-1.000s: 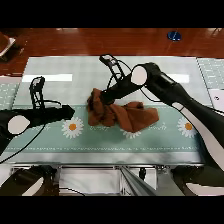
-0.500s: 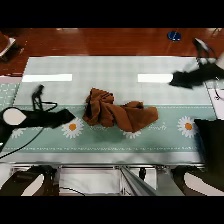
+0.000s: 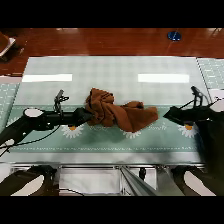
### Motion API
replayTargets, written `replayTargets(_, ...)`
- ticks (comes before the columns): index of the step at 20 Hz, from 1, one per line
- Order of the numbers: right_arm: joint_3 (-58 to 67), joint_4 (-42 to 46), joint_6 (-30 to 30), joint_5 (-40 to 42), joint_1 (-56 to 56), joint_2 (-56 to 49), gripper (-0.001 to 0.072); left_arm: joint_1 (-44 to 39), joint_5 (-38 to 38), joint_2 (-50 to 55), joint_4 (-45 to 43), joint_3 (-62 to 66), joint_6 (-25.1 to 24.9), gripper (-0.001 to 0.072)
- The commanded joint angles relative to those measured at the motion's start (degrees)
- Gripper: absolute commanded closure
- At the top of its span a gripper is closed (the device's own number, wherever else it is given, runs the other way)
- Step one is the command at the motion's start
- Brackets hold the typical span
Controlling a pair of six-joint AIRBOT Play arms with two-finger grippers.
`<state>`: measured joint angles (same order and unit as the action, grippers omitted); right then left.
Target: Fold the shirts.
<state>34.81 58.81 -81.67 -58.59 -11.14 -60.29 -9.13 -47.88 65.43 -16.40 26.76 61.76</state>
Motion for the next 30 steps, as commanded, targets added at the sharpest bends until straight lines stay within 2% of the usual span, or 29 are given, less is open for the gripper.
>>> replayTargets(1, -2.9, -1.7, -0.8, 4.3, 6.1, 0.5, 0.0307, -3.1, 6.0, 3.2, 5.9, 0.6, -4.8, 0.02)
replayTargets(6, -2.9, -1.2, -2.8, 5.4, 8.5, 0.5, 0.0307, -5.0, 7.1, 8.9, 5.9, 5.9, -4.8, 0.0208)
replayTargets(7, -2.9, -1.3, -2.8, 5.3, 8.5, 0.5, 0.0307, -4.9, 5.9, 10.4, 5.9, 7.1, -4.8, 0.0395)
replayTargets(8, -2.9, -1.3, -3.2, 4.9, 8.5, 0.5, 0.0307, -4.9, 4.7, 11.8, 5.9, 8.4, -4.8, 0.0692)
replayTargets(11, -2.9, -1.8, -3.3, 3.5, 8.6, -0.5, 0.0307, -4.9, 2.2, 13.0, 5.9, 11.2, -7.3, 0.0684)
replayTargets(13, -2.8, -1.8, -3.2, 3.1, 9.7, -3.9, 0.0307, -4.8, 1.5, 13.0, 5.7, 12.3, -7.3, 0.0684)
replayTargets(18, 1.4, -5.9, -1.1, 9.8, 14.5, -13.3, 0.0307, -4.8, -0.2, 13.0, 5.7, 12.3, -7.3, 0.0684)
replayTargets(20, 5.6, -9.0, 0.3, 10.8, 16.3, -16.5, 0.0349, -4.8, -0.2, 13.0, 5.7, 12.3, -7.3, 0.0684)
replayTargets(21, 8.2, -9.4, 1.3, 10.5, 17.1, -17.8, 0.0405, -4.7, -0.2, 12.9, 5.7, 12.4, -7.3, 0.0684)
replayTargets(22, 10.6, -9.2, 2.1, 9.5, 17.4, -18.5, 0.0638, -4.2, -0.5, 12.8, 5.7, 12.7, -7.3, 0.0684)
replayTargets(23, 13.0, -9.4, 4.1, 9.0, 17.4, -18.5, 0.0685, -3.0, -1.4, 12.5, 5.7, 13.4, -7.3, 0.0684)
replayTargets(27, 29.6, -2.8, 4.3, -0.1, 16.3, -17.7, 0.0686, 5.2, -8.5, 8.6, 5.7, 22.2, -7.3, 0.0685)
replayTargets(30, 48.4, 1.2, 2.6, -1.7, 14.4, -14.0, 0.0687, 11.6, -9.6, 2.8, 5.7, 34.4, -5.2, 0.0685)
